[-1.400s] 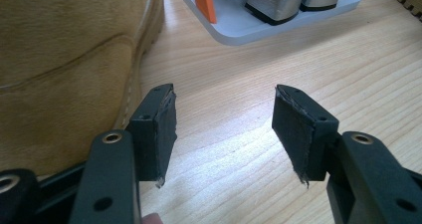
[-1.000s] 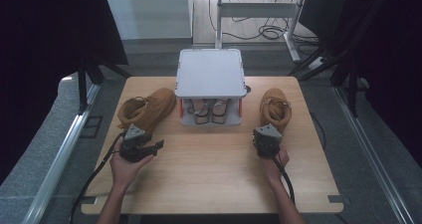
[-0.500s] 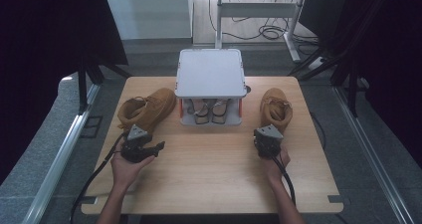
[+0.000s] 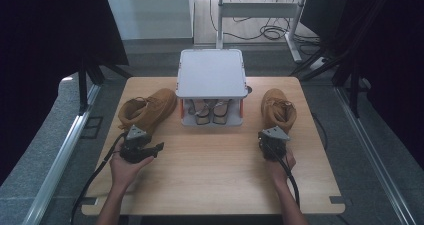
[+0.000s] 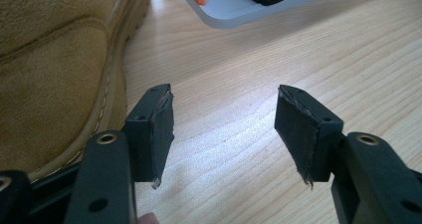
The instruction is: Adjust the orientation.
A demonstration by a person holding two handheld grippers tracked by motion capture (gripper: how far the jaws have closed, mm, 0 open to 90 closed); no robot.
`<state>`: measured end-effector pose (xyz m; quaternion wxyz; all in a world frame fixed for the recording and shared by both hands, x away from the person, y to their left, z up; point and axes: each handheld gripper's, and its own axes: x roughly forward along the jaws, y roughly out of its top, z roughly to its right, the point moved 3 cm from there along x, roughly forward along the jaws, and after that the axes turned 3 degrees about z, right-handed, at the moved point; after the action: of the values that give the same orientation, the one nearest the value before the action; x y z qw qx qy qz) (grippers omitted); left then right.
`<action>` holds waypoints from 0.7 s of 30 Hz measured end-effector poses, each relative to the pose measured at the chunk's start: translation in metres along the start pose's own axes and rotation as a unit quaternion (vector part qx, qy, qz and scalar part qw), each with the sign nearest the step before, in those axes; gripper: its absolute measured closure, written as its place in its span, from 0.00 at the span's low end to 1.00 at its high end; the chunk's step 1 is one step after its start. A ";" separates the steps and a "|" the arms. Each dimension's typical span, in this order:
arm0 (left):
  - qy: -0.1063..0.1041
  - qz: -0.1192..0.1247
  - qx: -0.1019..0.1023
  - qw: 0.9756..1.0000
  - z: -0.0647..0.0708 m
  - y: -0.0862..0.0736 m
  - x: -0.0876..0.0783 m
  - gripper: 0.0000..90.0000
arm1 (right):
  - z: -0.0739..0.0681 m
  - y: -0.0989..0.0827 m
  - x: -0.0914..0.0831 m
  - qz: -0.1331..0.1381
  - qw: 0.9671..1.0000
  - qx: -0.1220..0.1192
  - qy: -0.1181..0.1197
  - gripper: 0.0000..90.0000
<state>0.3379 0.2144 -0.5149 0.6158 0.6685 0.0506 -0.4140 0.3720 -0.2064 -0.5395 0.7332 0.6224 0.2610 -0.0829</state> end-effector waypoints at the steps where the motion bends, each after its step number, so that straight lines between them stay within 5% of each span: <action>1: -0.005 -0.002 -0.004 1.000 0.000 0.000 0.000 0.46 | 0.001 0.000 -0.001 -0.001 1.000 0.000 0.001 0.99; 21: -0.003 -0.009 -0.007 1.000 -0.003 -0.001 -0.001 0.45 | 0.032 -0.011 -0.021 -0.010 1.000 0.023 -0.002 0.99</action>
<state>0.3386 0.2178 -0.5151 0.6170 0.6622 0.0573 -0.4213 0.3581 -0.2431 -0.5364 0.7181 0.6365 0.2637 -0.0981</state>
